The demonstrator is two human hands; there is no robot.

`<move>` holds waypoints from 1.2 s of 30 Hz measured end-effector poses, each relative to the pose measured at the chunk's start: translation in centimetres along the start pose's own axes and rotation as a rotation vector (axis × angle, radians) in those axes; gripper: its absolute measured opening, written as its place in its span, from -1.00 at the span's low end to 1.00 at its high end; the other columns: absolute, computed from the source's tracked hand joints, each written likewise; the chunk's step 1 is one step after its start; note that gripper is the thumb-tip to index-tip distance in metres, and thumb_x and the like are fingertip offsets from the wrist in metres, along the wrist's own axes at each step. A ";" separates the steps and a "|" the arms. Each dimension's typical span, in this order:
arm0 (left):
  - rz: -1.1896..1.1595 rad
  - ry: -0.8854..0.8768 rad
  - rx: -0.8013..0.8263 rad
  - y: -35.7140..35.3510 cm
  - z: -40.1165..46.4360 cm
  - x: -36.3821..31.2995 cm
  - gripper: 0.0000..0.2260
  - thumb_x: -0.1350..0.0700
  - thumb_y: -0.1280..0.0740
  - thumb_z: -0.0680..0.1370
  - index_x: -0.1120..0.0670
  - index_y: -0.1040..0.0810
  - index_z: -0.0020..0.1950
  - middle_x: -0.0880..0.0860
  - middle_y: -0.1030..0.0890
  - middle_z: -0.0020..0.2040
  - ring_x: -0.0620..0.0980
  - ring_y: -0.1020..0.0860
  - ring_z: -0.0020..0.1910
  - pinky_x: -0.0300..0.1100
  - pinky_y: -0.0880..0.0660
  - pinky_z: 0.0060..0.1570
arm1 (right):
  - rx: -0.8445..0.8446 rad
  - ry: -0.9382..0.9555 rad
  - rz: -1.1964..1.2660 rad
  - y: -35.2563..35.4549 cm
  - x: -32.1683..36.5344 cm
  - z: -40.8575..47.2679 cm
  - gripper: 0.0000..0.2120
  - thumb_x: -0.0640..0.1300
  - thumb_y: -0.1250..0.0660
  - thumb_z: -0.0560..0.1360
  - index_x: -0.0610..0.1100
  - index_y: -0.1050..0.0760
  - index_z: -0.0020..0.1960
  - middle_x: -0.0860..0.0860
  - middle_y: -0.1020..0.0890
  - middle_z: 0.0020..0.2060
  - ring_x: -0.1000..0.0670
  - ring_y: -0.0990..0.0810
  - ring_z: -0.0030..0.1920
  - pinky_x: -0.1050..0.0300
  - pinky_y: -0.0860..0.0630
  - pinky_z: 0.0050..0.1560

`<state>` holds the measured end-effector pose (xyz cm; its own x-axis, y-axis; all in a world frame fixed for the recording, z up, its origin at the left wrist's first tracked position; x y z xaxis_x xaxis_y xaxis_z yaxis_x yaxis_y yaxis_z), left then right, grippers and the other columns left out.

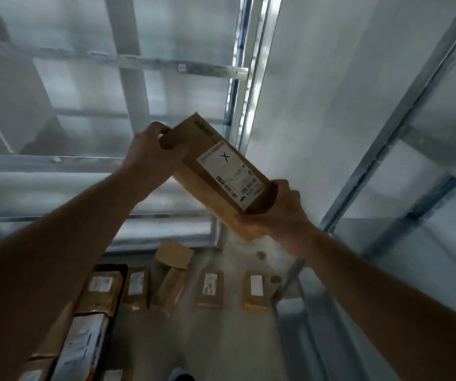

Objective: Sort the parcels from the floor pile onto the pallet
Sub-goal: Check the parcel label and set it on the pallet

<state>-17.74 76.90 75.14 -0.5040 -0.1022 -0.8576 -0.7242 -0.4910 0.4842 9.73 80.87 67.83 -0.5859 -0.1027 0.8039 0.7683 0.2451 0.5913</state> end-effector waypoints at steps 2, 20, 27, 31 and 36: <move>0.012 -0.002 -0.130 1.5 -3.7 -2.7 -0.34 -0.09 -0.48 0.50 -0.03 -0.30 0.53 -0.01 -0.38 0.26 0.00 -0.50 0.00 -0.26 -0.48 -0.32 | -0.013 0.069 0.058 1.9 1.9 -2.5 0.05 0.25 -0.71 -0.04 0.08 -0.29 0.32 0.02 -0.45 0.25 -0.01 -0.53 0.26 -0.03 -0.72 0.05; -0.362 0.076 -0.186 16.7 -37.3 -6.7 -0.59 -0.10 -0.40 0.60 -0.29 -0.36 0.41 -0.06 -0.70 0.05 -0.16 -0.71 -0.08 -0.18 -0.64 -0.30 | 0.312 0.521 0.014 -2.7 15.4 -30.3 -0.65 0.35 -0.19 0.63 0.09 -0.24 0.11 0.17 -0.59 0.01 0.23 -0.61 -0.05 0.38 -0.45 -0.32; -0.176 0.101 -0.299 25.9 -50.5 -1.1 -0.69 0.04 -0.34 0.64 -0.10 -0.51 0.39 0.03 -0.65 0.18 0.07 -0.67 0.15 0.11 -0.68 0.01 | 0.351 0.630 0.100 -12.2 19.3 -43.0 -0.64 0.19 -0.25 0.67 0.01 -0.17 0.21 0.09 -0.59 0.10 0.13 -0.63 0.03 0.28 -0.55 -0.21; 0.007 0.213 -0.374 31.2 -58.2 2.3 -0.62 0.15 -0.32 0.64 -0.13 -0.48 0.43 0.00 -0.57 0.24 0.06 -0.62 0.21 0.08 -0.69 0.03 | 0.452 0.609 0.195 -18.3 20.0 -50.6 -0.63 0.22 -0.29 0.65 0.05 -0.17 0.18 0.13 -0.59 0.12 0.16 -0.64 0.06 0.25 -0.62 -0.19; 0.069 0.368 -0.402 36.7 -65.6 5.9 -0.45 0.15 -0.32 0.64 -0.15 -0.30 0.60 -0.06 -0.55 0.34 0.00 -0.61 0.23 -0.11 -0.68 -0.06 | 0.573 0.618 0.234 -24.5 21.6 -57.5 -0.61 0.16 -0.31 0.65 0.03 -0.12 0.16 0.01 -0.58 0.15 0.11 -0.68 0.02 0.08 -0.71 -0.17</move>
<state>-16.40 1.54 76.43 -0.2940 -0.4065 -0.8651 -0.4224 -0.7566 0.4991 -6.90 17.21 74.44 -0.0574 -0.4524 0.8900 0.5059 0.7553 0.4166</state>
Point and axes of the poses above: each hand's wrist, its own z-axis towards the middle knuckle, its own y-axis out of the back of the hand, x = y × z, the point moved 5 cm from there along z, towards the middle knuckle
